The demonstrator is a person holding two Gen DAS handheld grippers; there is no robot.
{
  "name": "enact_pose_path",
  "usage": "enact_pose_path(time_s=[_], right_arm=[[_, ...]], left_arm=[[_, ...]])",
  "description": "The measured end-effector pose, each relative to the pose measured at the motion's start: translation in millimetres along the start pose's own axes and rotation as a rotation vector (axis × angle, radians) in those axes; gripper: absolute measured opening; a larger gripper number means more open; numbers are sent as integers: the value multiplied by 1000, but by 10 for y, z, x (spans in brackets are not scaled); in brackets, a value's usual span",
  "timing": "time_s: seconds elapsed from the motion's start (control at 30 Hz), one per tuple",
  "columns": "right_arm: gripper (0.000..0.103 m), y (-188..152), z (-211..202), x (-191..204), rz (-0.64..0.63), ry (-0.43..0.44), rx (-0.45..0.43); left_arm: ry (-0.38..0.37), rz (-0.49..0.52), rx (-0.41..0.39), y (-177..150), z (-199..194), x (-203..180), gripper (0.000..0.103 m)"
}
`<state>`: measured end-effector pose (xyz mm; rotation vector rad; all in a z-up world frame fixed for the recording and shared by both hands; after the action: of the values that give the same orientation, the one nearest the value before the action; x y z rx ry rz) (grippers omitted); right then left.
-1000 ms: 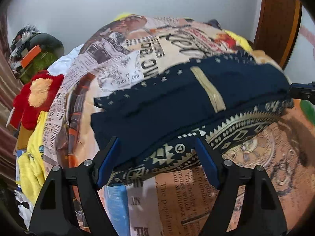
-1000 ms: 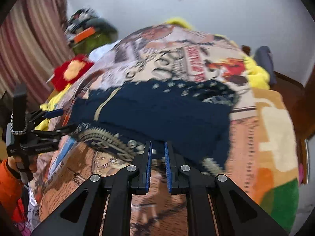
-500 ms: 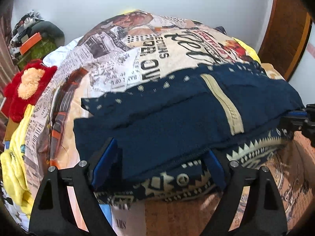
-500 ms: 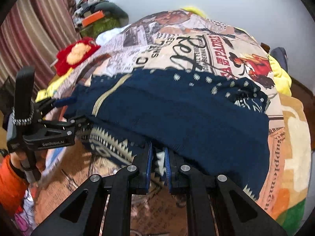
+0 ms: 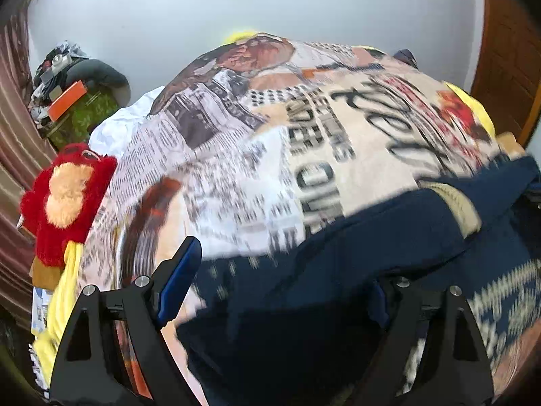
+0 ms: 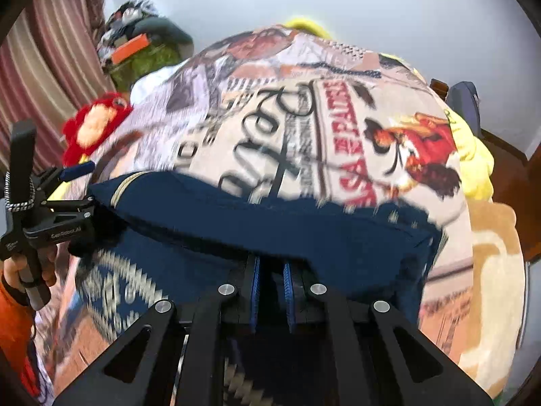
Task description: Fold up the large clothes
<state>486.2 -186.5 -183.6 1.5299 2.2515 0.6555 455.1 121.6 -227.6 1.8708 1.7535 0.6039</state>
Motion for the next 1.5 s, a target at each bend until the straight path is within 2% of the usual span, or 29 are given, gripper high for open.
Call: enact_pose_path(time_s=[0.13, 0.2, 0.37, 0.5, 0.63, 0.8, 0.9, 0.97, 1.1, 1.23, 1.33, 1.5], right_arm=[[8, 330, -43, -218, 68, -79, -74], [8, 436, -94, -313, 100, -110, -98], [8, 540, -252, -349, 118, -65, -116], [8, 460, -393, -164, 49, -55, -130], [8, 267, -494, 193, -51, -3, -119], [8, -68, -451, 623, -157, 49, -66], [8, -297, -313, 826, -206, 74, -2], [8, -438, -163, 900, -244, 28, 33], [8, -568, -39, 917, -271, -28, 13], [8, -589, -33, 901, -279, -88, 5], [8, -598, -27, 872, -296, -144, -12], [8, -639, -21, 719, -297, -264, -19]], left_arm=[[33, -4, -20, 305, -5, 136, 86], [54, 7, -56, 435, -101, 159, 86], [46, -1, -129, 683, -425, 230, 86], [-4, -42, -133, 665, -568, 292, 86], [-112, -94, -72, 382, -564, 234, 86], [-154, -37, 6, -58, -502, -54, 86], [-212, -9, 76, -332, -422, -270, 86], [-235, 6, 106, -482, -357, -403, 86], [-245, -1, 156, -686, -192, -504, 87], [-263, -40, 164, -750, -116, -466, 88], [-223, -25, 160, -798, -105, -450, 94], [-189, -9, 139, -859, -140, -413, 94]])
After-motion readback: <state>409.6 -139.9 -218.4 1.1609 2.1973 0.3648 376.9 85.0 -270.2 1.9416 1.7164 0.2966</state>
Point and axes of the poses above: each gripper's, at about its wrist camera, not at the fingertips, and z roughly the way its jaws point, x to its left, y to its top, the point moved 5 cm from there along z, roughly the way its jaws point, and after that the axes turned 10 degrees about -y, right-handed, at the moved point
